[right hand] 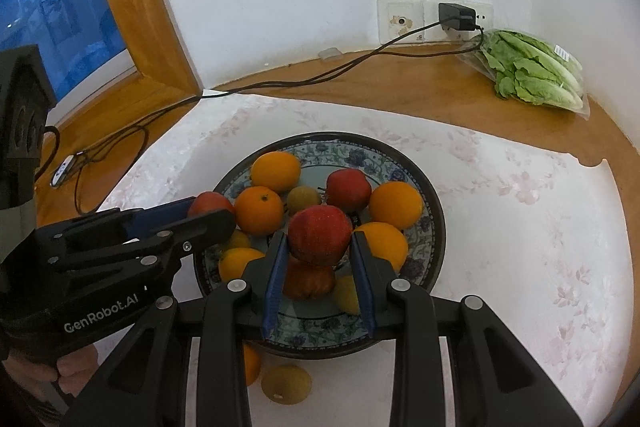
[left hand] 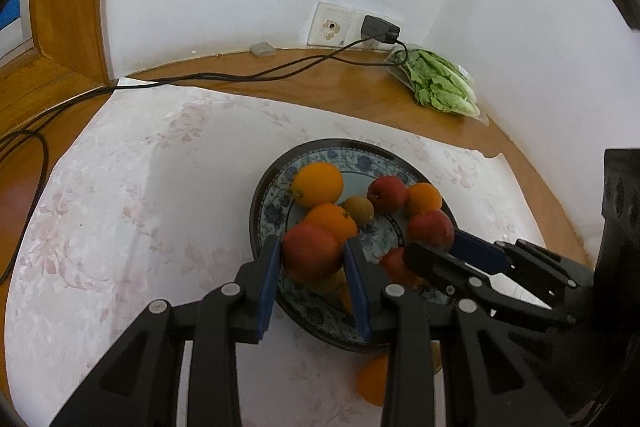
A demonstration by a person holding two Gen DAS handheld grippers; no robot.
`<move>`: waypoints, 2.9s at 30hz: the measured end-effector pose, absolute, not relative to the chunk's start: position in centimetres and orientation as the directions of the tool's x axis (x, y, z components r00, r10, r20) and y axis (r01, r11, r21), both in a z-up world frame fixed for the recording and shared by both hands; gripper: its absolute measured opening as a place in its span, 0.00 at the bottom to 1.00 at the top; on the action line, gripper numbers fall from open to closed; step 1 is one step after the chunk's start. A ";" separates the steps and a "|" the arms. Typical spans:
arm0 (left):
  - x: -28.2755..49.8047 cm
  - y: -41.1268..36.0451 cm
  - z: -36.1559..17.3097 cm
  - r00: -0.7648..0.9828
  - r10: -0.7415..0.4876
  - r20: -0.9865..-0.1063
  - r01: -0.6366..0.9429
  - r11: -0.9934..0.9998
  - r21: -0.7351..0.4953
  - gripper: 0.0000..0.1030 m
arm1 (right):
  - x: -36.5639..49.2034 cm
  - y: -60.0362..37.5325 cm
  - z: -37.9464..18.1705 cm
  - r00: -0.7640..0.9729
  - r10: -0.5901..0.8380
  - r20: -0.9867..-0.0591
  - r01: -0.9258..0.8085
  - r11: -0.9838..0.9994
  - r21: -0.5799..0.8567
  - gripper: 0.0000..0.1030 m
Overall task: Organize fruits
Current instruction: 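Open the right tool to set the apple on the plate while the left tool releases its apple, then withdraw both open tools from the plate toward the last fruits, then grasp the orange with the left tool while the right tool grasps a brown pear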
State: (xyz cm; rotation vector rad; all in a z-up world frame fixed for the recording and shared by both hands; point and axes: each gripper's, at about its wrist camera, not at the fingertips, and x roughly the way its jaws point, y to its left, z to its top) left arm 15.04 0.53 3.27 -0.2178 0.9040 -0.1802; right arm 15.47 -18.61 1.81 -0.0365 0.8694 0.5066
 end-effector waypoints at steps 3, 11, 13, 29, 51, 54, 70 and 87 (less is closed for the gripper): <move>15.1 0.6 3.1 0.600 -0.246 -0.761 0.059 0.962 -0.265 0.32 | 15.4 -18.7 1.8 0.536 0.412 -0.737 -0.440 0.881 0.173 0.32; 14.9 0.6 3.4 0.602 -0.245 -0.760 0.061 0.963 -0.262 0.34 | 15.2 -19.1 1.9 0.531 0.431 -0.729 -0.431 0.879 0.205 0.42; 14.8 0.7 3.6 0.604 -0.242 -0.759 0.058 0.964 -0.261 0.36 | 15.0 -19.1 2.1 0.532 0.434 -0.727 -0.430 0.878 0.210 0.42; 12.5 0.4 5.3 0.608 -0.237 -0.758 0.070 0.967 -0.246 0.42 | 12.5 -20.6 2.9 0.528 0.436 -0.729 -0.416 0.881 0.226 0.43; 8.3 -1.4 4.6 0.560 -0.251 -0.790 0.081 0.965 -0.250 0.44 | 8.9 -22.6 2.2 0.493 0.393 -0.776 -0.384 0.899 0.212 0.43; 8.1 -1.8 4.3 0.551 -0.254 -0.795 0.085 0.965 -0.249 0.44 | 8.8 -23.0 1.8 0.487 0.392 -0.781 -0.375 0.901 0.219 0.43; 8.0 -3.9 2.7 0.509 -0.252 -0.823 0.112 0.967 -0.227 0.44 | 9.0 -25.3 0.9 0.482 0.379 -0.790 -0.314 0.917 0.248 0.43; 8.1 -4.3 2.0 0.499 -0.269 -0.824 0.128 0.963 -0.237 0.35 | 8.9 -25.1 0.6 0.471 0.388 -0.792 -0.314 0.913 0.260 0.43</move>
